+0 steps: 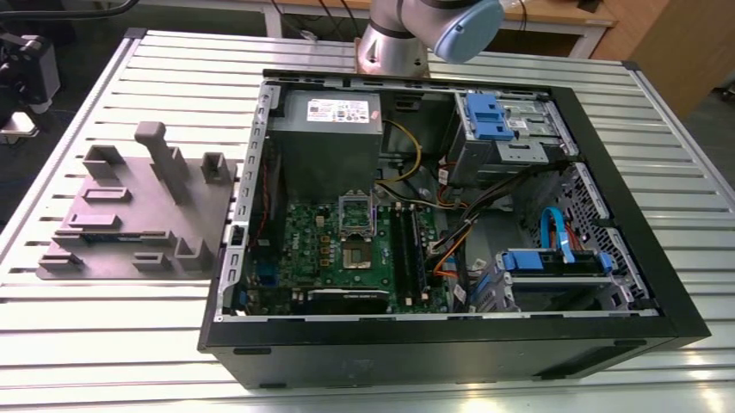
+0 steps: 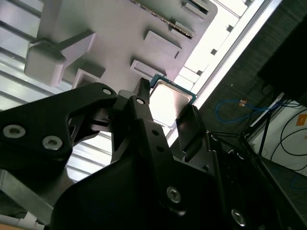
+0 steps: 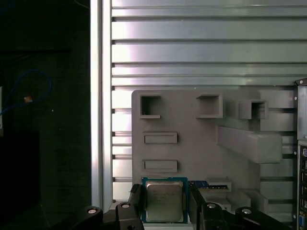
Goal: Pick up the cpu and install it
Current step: 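Pick up the cpu and move it towards the insertion slot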
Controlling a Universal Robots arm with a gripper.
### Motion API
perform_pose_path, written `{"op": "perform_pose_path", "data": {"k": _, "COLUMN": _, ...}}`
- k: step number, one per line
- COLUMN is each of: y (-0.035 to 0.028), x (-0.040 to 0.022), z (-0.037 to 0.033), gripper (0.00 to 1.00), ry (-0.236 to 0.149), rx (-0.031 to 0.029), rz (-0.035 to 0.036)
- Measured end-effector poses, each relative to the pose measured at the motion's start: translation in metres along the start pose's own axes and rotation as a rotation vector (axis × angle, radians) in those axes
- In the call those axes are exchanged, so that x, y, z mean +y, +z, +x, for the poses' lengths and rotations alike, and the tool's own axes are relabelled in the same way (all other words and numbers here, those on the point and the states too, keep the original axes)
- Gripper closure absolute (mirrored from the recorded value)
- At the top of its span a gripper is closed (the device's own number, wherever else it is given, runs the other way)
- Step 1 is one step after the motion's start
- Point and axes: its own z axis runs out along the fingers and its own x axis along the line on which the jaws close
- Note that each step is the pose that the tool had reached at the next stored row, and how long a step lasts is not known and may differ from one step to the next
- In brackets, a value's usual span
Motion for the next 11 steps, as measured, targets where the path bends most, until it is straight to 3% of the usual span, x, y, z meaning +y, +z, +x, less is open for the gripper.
{"op": "perform_pose_path", "data": {"k": 2, "y": -0.0001, "x": 0.0, "z": 0.0, "gripper": 0.53, "ry": 0.0, "rx": 0.0003, "rz": -0.0115}}
{"op": "perform_pose_path", "data": {"k": 11, "y": -0.0016, "x": 0.0, "z": 0.0, "gripper": 0.53, "ry": 0.0, "rx": 0.0002, "rz": -0.0137}}
